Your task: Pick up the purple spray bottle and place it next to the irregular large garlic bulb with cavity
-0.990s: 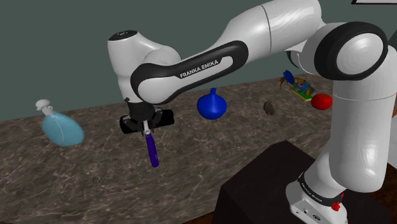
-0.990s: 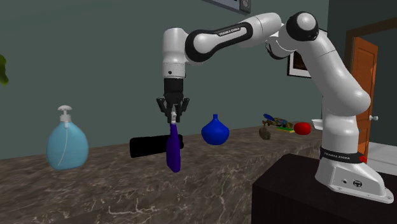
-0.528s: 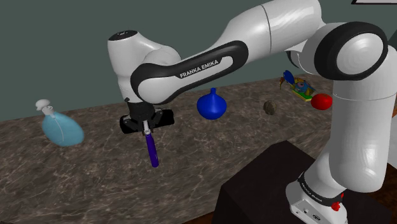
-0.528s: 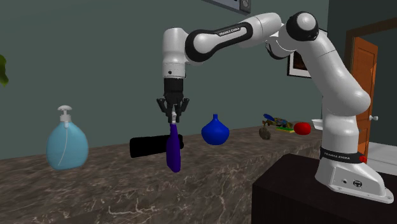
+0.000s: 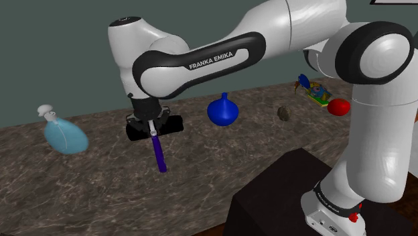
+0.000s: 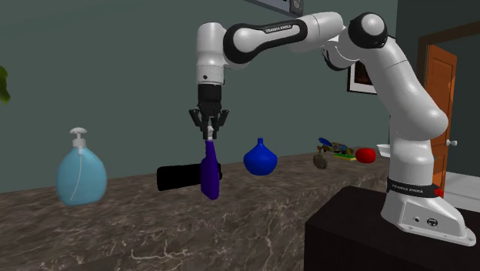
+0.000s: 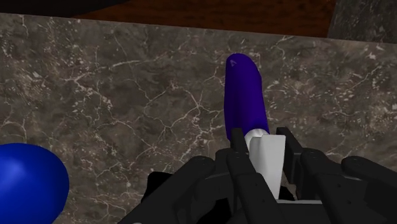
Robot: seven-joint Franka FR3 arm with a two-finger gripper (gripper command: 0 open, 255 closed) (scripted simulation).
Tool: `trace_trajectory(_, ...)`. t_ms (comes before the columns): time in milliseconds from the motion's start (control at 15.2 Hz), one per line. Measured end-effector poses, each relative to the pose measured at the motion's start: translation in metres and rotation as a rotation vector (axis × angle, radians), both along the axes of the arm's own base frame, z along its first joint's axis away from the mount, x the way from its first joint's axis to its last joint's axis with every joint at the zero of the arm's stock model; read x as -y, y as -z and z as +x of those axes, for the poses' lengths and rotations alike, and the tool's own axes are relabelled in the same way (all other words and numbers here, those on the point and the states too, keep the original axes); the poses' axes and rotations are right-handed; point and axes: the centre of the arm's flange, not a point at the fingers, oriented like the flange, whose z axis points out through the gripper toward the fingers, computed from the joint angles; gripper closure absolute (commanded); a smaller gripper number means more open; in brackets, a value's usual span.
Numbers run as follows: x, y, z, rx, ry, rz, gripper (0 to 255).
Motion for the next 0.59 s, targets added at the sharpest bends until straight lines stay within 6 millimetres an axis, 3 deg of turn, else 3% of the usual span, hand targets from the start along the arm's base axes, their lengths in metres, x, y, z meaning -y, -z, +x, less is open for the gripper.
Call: trace_trajectory(594, 0.002, -0.048, 0.001, 0.000, 0.000, 0.000, 255)
